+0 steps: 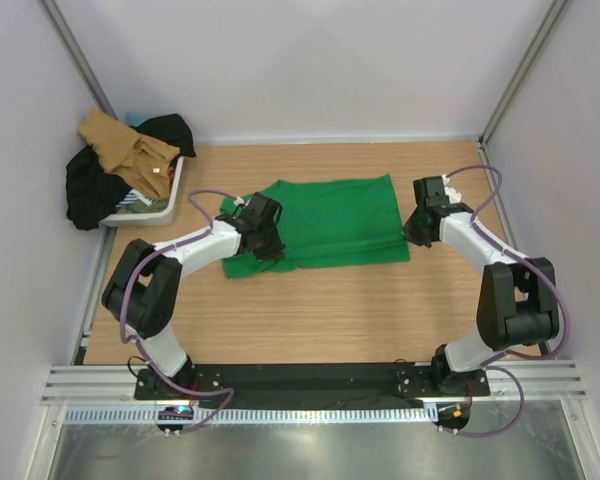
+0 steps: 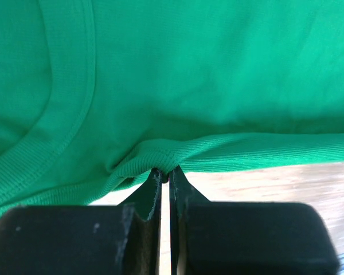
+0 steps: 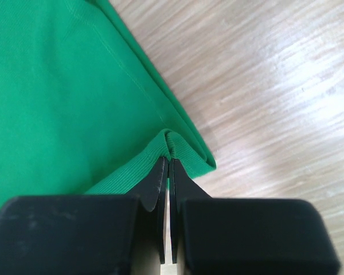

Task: Fold and stack the tank tops
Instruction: Fold the tank top

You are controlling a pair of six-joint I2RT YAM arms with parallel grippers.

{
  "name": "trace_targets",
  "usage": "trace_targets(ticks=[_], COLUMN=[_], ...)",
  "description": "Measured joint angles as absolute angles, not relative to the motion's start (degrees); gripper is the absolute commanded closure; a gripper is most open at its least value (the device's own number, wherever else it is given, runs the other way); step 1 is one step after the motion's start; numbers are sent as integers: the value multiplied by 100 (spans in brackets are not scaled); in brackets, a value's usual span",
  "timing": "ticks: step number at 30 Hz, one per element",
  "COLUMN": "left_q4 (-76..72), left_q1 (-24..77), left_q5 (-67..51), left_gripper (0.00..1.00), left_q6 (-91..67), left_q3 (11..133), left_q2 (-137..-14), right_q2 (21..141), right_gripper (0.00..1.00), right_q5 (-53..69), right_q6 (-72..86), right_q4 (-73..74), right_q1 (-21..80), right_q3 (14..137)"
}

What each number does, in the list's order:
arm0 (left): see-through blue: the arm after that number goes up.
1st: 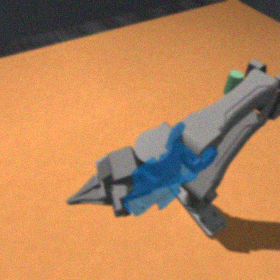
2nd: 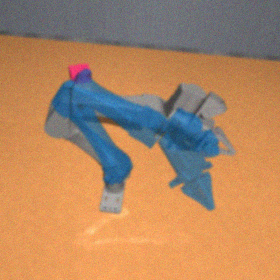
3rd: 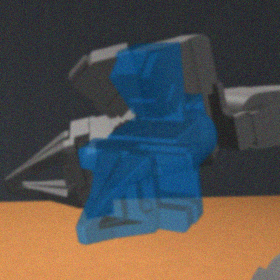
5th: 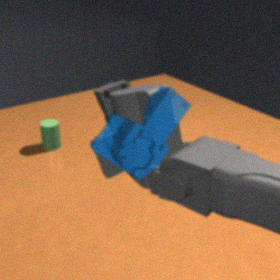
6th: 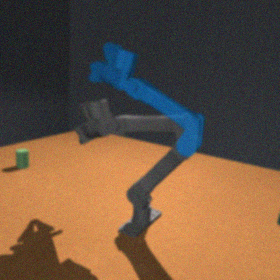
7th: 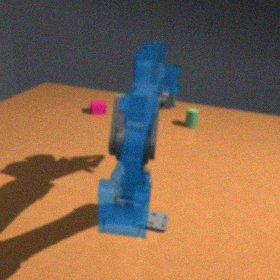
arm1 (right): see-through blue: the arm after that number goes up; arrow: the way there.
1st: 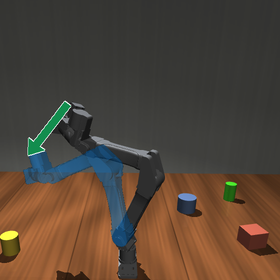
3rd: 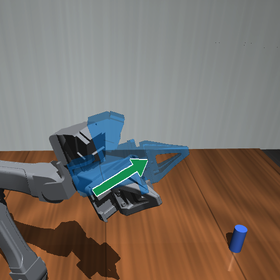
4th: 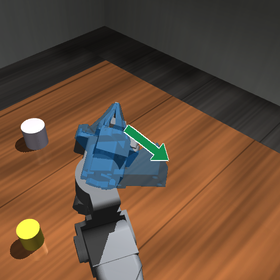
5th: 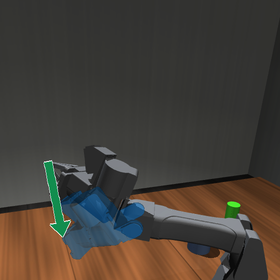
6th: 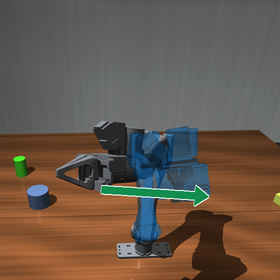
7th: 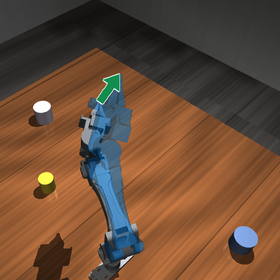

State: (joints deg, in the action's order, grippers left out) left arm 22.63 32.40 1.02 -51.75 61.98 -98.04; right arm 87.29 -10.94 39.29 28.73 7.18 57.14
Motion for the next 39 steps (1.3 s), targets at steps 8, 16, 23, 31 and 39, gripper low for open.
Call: trace_targets(ticks=[8,16,23,31,39], left_q4=[2355,2456,2587,2714,2768], left_q1=[3107,2910,2799,2683,2633], left_q5=[84,82,75,40,-60], left_gripper=[100,100,100,100,83], left_q6=[-5002,-4790,-4659,-4558,-4447], left_q3=[6676,7236,7634,8009,8221], left_q2=[-10136,-10687,-11080,-11266,-11461], right_q2=[9332,9813,10250,10440,10626], right_gripper=[99,99,99,99,59], right_q5=[-1212,-1273,-1280,-1321,-1406], right_q6=[3924,3935,3948,3977,4042], right_q4=[2871,2847,2834,2834,2836], right_q1=[729,729,729,729,729], right_q3=[6250,6744,7057,7314,7446])
